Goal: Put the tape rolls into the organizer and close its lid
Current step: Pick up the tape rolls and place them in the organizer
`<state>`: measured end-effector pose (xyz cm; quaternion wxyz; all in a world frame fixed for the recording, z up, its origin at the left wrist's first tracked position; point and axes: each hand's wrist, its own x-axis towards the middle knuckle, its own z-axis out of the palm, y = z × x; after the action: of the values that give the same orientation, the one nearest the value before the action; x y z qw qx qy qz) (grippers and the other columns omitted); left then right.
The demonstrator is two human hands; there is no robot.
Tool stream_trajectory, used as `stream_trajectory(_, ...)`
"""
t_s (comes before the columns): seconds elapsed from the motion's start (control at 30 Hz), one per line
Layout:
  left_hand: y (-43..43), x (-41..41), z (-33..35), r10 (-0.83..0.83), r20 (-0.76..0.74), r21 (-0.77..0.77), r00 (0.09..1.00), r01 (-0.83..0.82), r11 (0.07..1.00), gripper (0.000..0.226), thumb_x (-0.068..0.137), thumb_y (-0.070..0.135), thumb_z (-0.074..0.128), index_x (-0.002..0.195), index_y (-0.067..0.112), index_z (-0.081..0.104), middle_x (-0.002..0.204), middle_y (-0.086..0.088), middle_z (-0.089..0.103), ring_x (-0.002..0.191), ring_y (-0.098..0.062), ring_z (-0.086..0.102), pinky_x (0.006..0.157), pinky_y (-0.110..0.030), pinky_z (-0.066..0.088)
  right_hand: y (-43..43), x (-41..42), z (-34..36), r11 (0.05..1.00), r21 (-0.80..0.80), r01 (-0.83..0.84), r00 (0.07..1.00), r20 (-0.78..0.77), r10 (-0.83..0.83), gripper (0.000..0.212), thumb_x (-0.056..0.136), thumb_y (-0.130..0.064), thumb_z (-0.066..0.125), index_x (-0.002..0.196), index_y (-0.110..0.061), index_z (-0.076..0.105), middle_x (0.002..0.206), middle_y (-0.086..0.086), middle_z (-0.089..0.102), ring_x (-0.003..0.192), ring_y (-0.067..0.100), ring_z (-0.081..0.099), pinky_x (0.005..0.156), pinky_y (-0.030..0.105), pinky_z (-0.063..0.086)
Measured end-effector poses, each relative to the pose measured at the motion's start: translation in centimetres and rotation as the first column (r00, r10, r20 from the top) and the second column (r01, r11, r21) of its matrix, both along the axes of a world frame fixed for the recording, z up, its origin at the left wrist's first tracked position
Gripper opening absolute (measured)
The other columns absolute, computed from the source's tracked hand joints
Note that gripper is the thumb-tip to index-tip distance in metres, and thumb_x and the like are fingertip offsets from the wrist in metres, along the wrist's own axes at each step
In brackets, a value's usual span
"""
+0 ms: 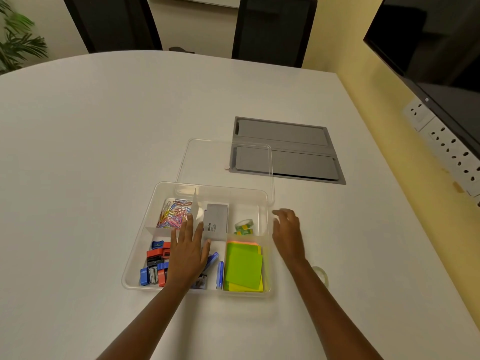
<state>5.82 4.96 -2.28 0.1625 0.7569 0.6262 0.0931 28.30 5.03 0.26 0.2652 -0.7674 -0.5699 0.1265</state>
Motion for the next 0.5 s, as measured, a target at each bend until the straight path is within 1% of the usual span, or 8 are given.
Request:
stream_trajectory(0.07, 0.0, 0.0, 0.0, 0.001, 0.007, 0.002, 1.000, -0.001, 1.000, 0.108, 0.063, 0.067, -0.031, 0.142, 0.014, 0.020, 0.155, -0.017, 0.006, 0.144, -0.032, 0.005, 0.118, -0.046, 0.001, -0.6, 1.5, -1.0, 0.986, -0.163, 0.035, 0.999, 0.016, -0.033, 0.034, 0.094, -0.006, 0.044, 0.127, -0.003, 0.051, 0.138, 0.018, 0.044, 0.126, 0.033, 0.041, 0.103, 0.038, 0.040)
stream_trajectory(0.13, 0.0, 0.0, 0.0, 0.001, 0.007, -0.002, 1.000, -0.001, 1.000, 0.108, 0.063, 0.067, -0.031, 0.142, 0.013, 0.020, 0.155, -0.017, 0.007, 0.144, -0.032, 0.005, 0.117, -0.046, 0.001, -1.4, 2.5, -1.8, 0.950, -0.313, 0.008, 0.998, 0.068, 0.014, 0.040, 0.094, -0.012, 0.049, 0.133, -0.006, 0.044, 0.145, 0.016, 0.035, 0.129, 0.033, 0.038, 0.105, 0.038, 0.040)
stream_trajectory(0.17, 0.0, 0.0, 0.0, 0.002, 0.009, -0.003, 1.000, -0.002, 1.000, 0.108, 0.064, 0.067, -0.031, 0.142, 0.013, 0.021, 0.155, -0.018, 0.008, 0.144, -0.033, 0.006, 0.117, -0.046, 0.001, -1.7, 2.7, -2.2, 0.938, -0.346, -0.005, 0.995, 0.094, 0.041, 0.043, 0.093, -0.014, 0.051, 0.134, -0.007, 0.042, 0.146, 0.015, 0.034, 0.128, 0.033, 0.039, 0.104, 0.038, 0.041)
stream_trajectory(0.23, -0.1, 0.0, 0.1, 0.001, 0.014, 0.002, 1.000, -0.001, 1.000, 0.107, 0.065, 0.067, -0.029, 0.141, 0.012, 0.023, 0.154, -0.018, 0.010, 0.143, -0.034, 0.008, 0.117, -0.048, 0.003, -2.1, 2.8, -2.5, 0.949, -0.316, 0.011, 0.992, 0.120, 0.029, 0.039, 0.091, -0.011, 0.053, 0.130, -0.007, 0.046, 0.141, 0.014, 0.039, 0.122, 0.033, 0.044, 0.099, 0.037, 0.044)
stream_trajectory(0.3, -0.1, 0.1, 0.2, -0.002, 0.013, 0.002, 1.000, 0.002, 1.000, 0.107, 0.065, 0.067, -0.030, 0.142, 0.013, 0.022, 0.154, -0.018, 0.010, 0.143, -0.034, 0.007, 0.117, -0.048, 0.003, -2.2, 2.7, -2.6, 0.962, -0.268, 0.056, 0.995, 0.095, -0.031, 0.030, 0.090, -0.007, 0.053, 0.119, -0.004, 0.054, 0.134, 0.016, 0.045, 0.117, 0.033, 0.048, 0.095, 0.037, 0.045)
stream_trajectory(0.37, -0.1, 0.0, 0.1, 0.000, 0.003, -0.002, 1.000, 0.000, 1.000, 0.109, 0.061, 0.068, -0.033, 0.143, 0.015, 0.016, 0.155, -0.017, 0.005, 0.144, -0.032, 0.004, 0.118, -0.047, 0.001, -2.1, 2.8, -2.6, 0.960, -0.262, 0.101, 0.995, 0.025, -0.098, 0.025, 0.088, -0.005, 0.056, 0.112, 0.001, 0.058, 0.129, 0.021, 0.048, 0.117, 0.036, 0.048, 0.095, 0.037, 0.045)
stream_trajectory(0.43, -0.1, 0.0, 0.1, 0.000, -0.015, -0.010, 1.000, 0.000, 1.000, 0.111, 0.058, 0.067, -0.037, 0.143, 0.016, 0.012, 0.156, -0.015, 0.000, 0.145, -0.031, 0.000, 0.118, -0.045, -0.002, -1.8, 2.9, -2.3, 0.955, -0.261, 0.140, 0.986, -0.054, -0.160, 0.025, 0.087, -0.006, 0.058, 0.109, 0.004, 0.060, 0.125, 0.025, 0.051, 0.114, 0.038, 0.051, 0.095, 0.038, 0.044)
stream_trajectory(0.5, -0.1, 0.0, 0.1, 0.001, -0.012, -0.013, 1.000, -0.001, 1.000, 0.111, 0.058, 0.067, -0.037, 0.143, 0.016, 0.013, 0.156, -0.015, 0.001, 0.144, -0.031, 0.000, 0.118, -0.045, -0.002, -1.2, 2.6, -1.4, 0.951, -0.234, 0.202, 0.953, -0.176, -0.246, 0.026, 0.087, -0.008, 0.059, 0.109, 0.005, 0.060, 0.123, 0.026, 0.053, 0.110, 0.038, 0.054, 0.091, 0.037, 0.046)
